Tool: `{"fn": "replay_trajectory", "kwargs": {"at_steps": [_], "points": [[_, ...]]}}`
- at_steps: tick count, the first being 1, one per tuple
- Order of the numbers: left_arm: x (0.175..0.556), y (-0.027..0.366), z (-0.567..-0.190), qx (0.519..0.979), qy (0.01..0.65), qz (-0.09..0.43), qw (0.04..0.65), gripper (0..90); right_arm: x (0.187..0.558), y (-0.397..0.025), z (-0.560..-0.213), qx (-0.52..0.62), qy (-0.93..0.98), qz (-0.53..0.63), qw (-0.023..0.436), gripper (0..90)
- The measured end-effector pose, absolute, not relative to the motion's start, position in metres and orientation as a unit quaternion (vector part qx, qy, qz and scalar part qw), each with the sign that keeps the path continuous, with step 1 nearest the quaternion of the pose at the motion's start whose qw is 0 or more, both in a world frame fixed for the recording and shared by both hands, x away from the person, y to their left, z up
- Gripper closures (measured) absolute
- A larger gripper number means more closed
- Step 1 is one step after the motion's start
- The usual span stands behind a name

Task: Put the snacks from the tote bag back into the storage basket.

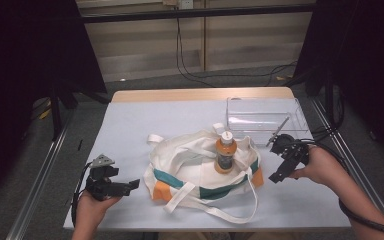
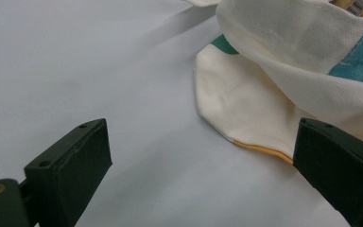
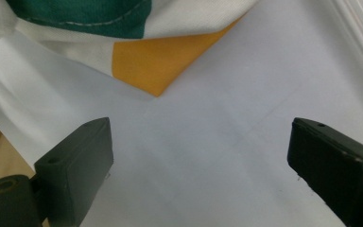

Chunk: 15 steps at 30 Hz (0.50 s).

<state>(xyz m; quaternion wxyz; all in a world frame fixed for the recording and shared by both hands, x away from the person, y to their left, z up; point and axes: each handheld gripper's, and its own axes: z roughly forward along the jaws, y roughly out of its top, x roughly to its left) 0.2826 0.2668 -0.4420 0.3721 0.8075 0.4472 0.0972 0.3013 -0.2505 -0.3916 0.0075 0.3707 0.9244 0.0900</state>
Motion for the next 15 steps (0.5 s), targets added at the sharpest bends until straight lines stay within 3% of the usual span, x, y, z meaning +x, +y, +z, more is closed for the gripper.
{"fn": "replay_trajectory", "kwargs": {"at_steps": [15], "points": [[0.283, 0.267, -0.442, 0.811, 0.443, 0.095, 0.370, 4.8, 0.309, -0.248, -0.370, 0.366, 0.926, 0.092, -0.001, 7.5]]}}
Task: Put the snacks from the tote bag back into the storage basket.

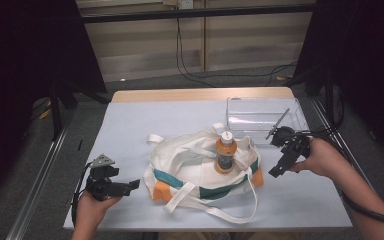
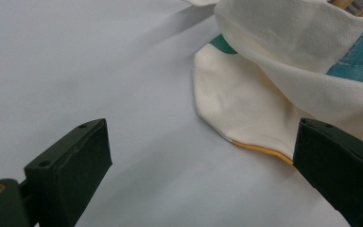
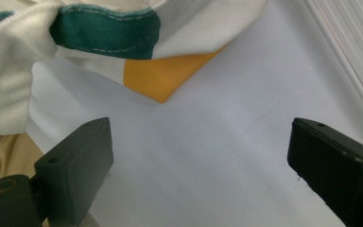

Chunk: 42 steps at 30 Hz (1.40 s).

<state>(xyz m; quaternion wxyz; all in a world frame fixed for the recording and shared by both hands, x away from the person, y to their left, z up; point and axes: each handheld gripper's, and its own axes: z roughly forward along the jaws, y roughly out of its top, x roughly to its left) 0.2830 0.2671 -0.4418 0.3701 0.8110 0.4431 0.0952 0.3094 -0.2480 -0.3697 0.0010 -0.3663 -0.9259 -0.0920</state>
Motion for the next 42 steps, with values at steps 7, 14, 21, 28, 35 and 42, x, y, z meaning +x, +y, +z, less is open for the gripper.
{"fn": "replay_trajectory", "kwargs": {"at_steps": [7, 14, 21, 28, 35, 42], "points": [[0.283, 0.266, -0.442, 0.811, 0.444, 0.095, 0.369, 4.8, 0.315, -0.243, -0.356, -0.359, -0.928, -0.095, 0.001, 7.4], [0.283, 0.267, -0.442, 0.809, 0.444, 0.094, 0.373, 4.8, 0.320, -0.235, -0.347, -0.352, -0.931, -0.099, 0.004, 7.4], [0.283, 0.268, -0.441, 0.809, 0.446, 0.093, 0.372, 4.8, 0.324, -0.228, -0.338, -0.346, -0.933, -0.102, 0.000, 7.4], [0.282, 0.267, -0.441, 0.808, 0.446, 0.092, 0.373, 4.8, 0.330, -0.217, -0.332, -0.342, -0.934, -0.105, 0.000, 7.4], [0.282, 0.267, -0.441, 0.809, 0.444, 0.093, 0.374, 4.8, 0.333, -0.206, -0.328, -0.335, -0.937, -0.102, 0.000, 7.4], [0.282, 0.267, -0.441, 0.808, 0.445, 0.091, 0.375, 4.8, 0.338, -0.193, -0.323, -0.323, -0.941, -0.102, -0.003, 7.4]]}}
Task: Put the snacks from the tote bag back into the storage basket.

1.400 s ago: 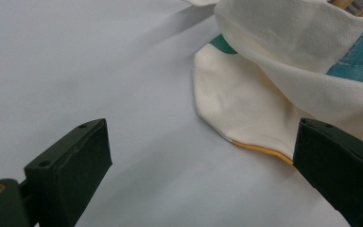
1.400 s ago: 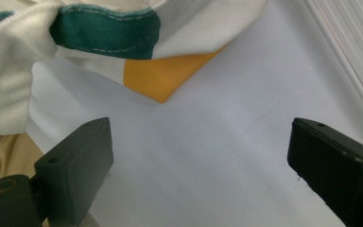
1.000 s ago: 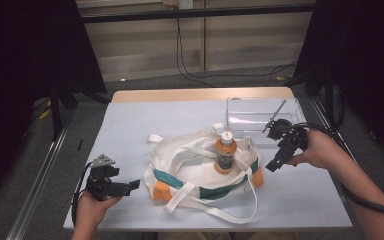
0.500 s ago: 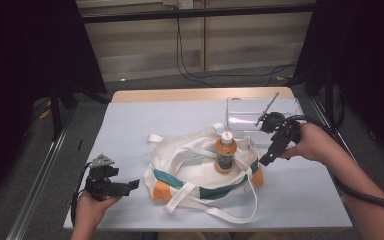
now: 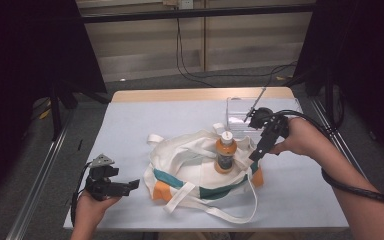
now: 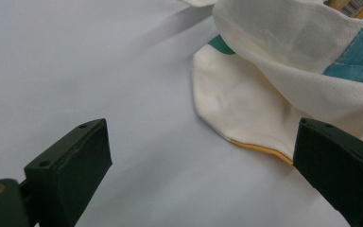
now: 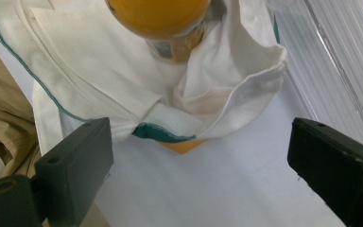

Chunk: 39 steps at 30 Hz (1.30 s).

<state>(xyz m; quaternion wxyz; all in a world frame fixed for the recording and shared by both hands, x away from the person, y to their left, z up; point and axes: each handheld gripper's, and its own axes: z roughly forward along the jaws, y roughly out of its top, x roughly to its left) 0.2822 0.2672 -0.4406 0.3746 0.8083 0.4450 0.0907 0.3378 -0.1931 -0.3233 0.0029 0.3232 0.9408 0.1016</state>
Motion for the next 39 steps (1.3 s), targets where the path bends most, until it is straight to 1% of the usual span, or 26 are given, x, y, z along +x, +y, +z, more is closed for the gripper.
{"fn": "replay_trajectory", "kwargs": {"at_steps": [18, 39], "points": [[0.283, 0.267, -0.441, 0.813, 0.439, 0.087, 0.372, 4.8, 0.347, -0.169, -0.322, 0.310, 0.945, 0.107, -0.005, 7.4], [0.284, 0.267, -0.441, 0.815, 0.438, 0.086, 0.370, 4.8, 0.357, -0.138, -0.335, 0.284, 0.953, 0.107, -0.013, 7.7]]}}
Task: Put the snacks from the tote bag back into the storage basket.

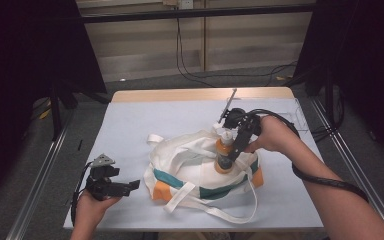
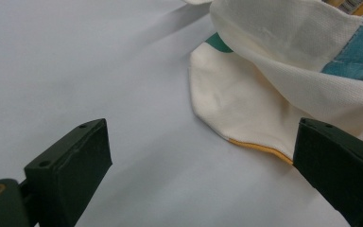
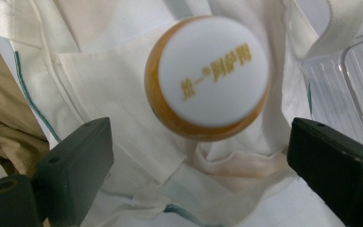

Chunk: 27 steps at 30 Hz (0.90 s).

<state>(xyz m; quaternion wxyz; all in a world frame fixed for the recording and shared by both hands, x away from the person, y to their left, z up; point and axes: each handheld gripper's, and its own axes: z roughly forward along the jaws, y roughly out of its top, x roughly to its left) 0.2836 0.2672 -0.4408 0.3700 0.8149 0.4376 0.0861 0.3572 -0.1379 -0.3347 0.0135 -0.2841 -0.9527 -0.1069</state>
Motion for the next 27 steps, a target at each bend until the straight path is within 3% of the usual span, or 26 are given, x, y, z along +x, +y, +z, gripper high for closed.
{"fn": "replay_trajectory", "kwargs": {"at_steps": [27], "points": [[0.284, 0.267, -0.441, 0.816, 0.437, 0.087, 0.369, 4.8, 0.373, -0.119, -0.359, -0.299, -0.949, -0.094, 0.027, 22.1]]}}
